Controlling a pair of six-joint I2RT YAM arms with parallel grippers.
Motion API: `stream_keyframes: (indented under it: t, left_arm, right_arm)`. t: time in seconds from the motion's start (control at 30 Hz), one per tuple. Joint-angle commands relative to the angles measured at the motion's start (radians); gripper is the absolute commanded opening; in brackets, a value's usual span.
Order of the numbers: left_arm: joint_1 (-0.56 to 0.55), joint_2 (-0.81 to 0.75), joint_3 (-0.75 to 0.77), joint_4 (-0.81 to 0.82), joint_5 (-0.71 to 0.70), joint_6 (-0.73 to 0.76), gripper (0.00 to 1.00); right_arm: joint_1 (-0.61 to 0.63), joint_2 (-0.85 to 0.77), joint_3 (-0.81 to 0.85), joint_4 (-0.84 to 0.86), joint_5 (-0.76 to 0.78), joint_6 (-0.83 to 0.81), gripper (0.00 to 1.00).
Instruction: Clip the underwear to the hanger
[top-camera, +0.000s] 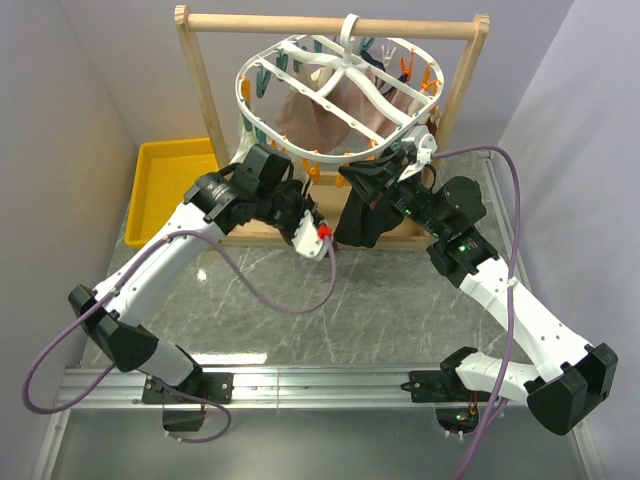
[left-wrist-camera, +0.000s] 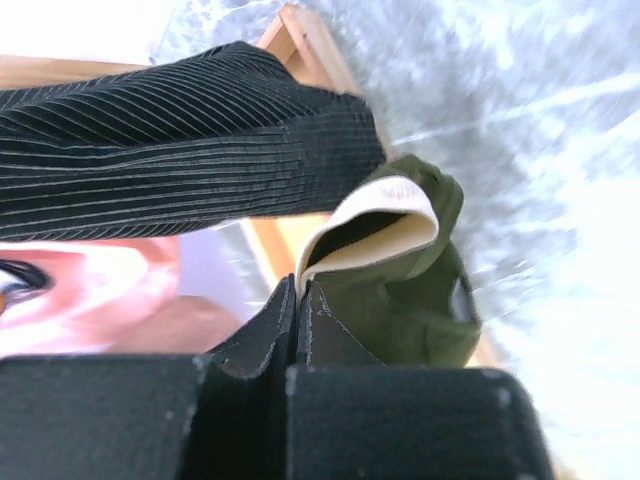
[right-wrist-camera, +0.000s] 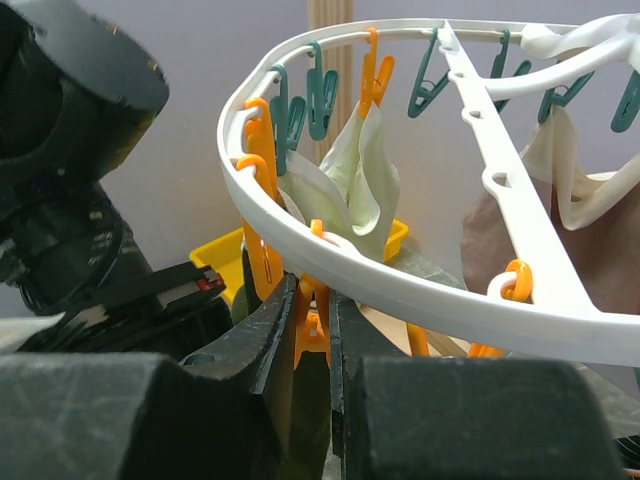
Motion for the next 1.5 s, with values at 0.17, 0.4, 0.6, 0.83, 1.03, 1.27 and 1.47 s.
stream_keyframes:
  t: [0.17, 0.4, 0.6, 0.83, 1.03, 1.27, 1.47]
  left_arm:
    - [-0.019, 0.189, 0.375, -0.245, 0.018, -0.611, 0.0]
    - [-0.02, 0.064, 0.224, -0.082, -0.021, -0.987, 0.0]
    - [-0.019, -0.053, 0.085, 0.135, -0.196, -1.3, 0.0]
    - [-0.03, -0.08, 0.073, 0.193, -0.408, -1.567, 0.0]
    - [-0.057, -0.056, 0.087, 0.183, -0.478, -1.608, 0.0]
    - [-0.071, -0.013, 0.14, 0.191, -0.525, -1.626, 0.0]
    - [-0.082, 0.019, 0.199, 0.188, -0.531, -1.629, 0.0]
  right_arm:
    - [0.003, -0.002, 0.01, -0.009, -0.051, -0.012, 0.0]
    - [0.0, -0.009, 0.003, -0.017, -0.045, -0.02, 0.0]
    - [0.001, -0.009, 0.003, -0.024, -0.046, -0.023, 0.0]
    - [0.0, -0.008, 0.009, -0.029, -0.048, -0.023, 0.0]
    - [0.0, -0.009, 0.007, -0.024, -0.051, -0.02, 0.0]
    - [0.001, -0.011, 0.006, -0.024, -0.057, -0.017, 0.0]
    - [0.0, -0.012, 0.003, -0.021, -0.06, -0.014, 0.0]
